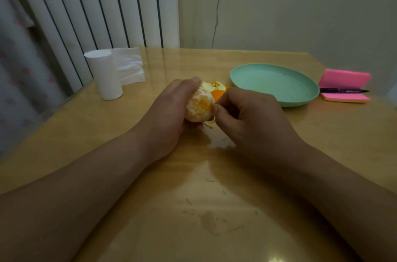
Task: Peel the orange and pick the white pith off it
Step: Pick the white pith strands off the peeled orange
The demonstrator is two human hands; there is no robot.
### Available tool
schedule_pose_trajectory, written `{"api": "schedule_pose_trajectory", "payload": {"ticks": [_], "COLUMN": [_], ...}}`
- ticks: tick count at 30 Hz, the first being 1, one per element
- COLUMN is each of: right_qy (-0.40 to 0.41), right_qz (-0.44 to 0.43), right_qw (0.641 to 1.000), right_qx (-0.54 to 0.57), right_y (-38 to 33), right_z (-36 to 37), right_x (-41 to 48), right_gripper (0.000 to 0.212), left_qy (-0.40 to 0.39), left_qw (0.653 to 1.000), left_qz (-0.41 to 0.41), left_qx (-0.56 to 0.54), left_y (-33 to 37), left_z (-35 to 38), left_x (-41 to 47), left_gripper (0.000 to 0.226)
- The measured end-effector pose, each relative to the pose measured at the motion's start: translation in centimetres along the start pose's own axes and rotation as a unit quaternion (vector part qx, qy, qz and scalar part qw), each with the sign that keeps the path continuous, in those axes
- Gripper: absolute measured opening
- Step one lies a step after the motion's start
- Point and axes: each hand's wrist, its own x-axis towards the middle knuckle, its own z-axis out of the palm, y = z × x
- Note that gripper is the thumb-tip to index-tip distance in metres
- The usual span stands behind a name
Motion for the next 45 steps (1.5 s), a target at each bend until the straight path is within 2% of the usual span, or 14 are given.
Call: {"api": "schedule_pose_trajectory", "payload": {"ticks": [8,15,19,26,36,41,45], "right_qy": [0.020,0.004,-0.007,0.010,0.021,0.057,0.063], "right_qz": [-0.008,0.013,0.016,0.001,0.004,0.017,0.020], "right_qw": [0.999,0.999,0.999,1.000,0.998,0.997,0.998], "right_qx": [-0.028,0.051,0.046,-0.009,-0.058,-0.047,-0.009], "right_y": [0.0,0.4,0.3,0.2,-0.4,-0.5,-0.5], "right_z": [-0.1,-0.1,0.0,-0.3,-0.2,0.1,0.2], "right_x": [0.2,0.1,0.1,0.2,0.2,0.3,0.2], "right_gripper": [0.009,0.006,0.008,0.009,0.008,0.011,0.015], "left_qy": [-0.009,-0.030,-0.022,0.009,0.000,-0.005,0.005], "left_qw": [1.000,0.998,0.998,1.000,0.987,0.987,0.994], "left_qz": [-0.005,-0.037,-0.034,-0.024,0.040,0.055,0.032], "left_qx": [-0.001,-0.050,-0.050,-0.008,0.155,0.153,0.101], "left_y": [-0.1,0.2,0.0,-0.2,-0.3,-0.1,0.0], "left_z": [0.1,-0.2,-0.5,-0.4,-0.1,0.4,0.4], "left_x": [0.0,0.0,0.3,0.4,-0.7,-1.0,-1.1], "left_gripper": [0.043,0.041,0.046,0.040,0.031,0.032,0.032]}}
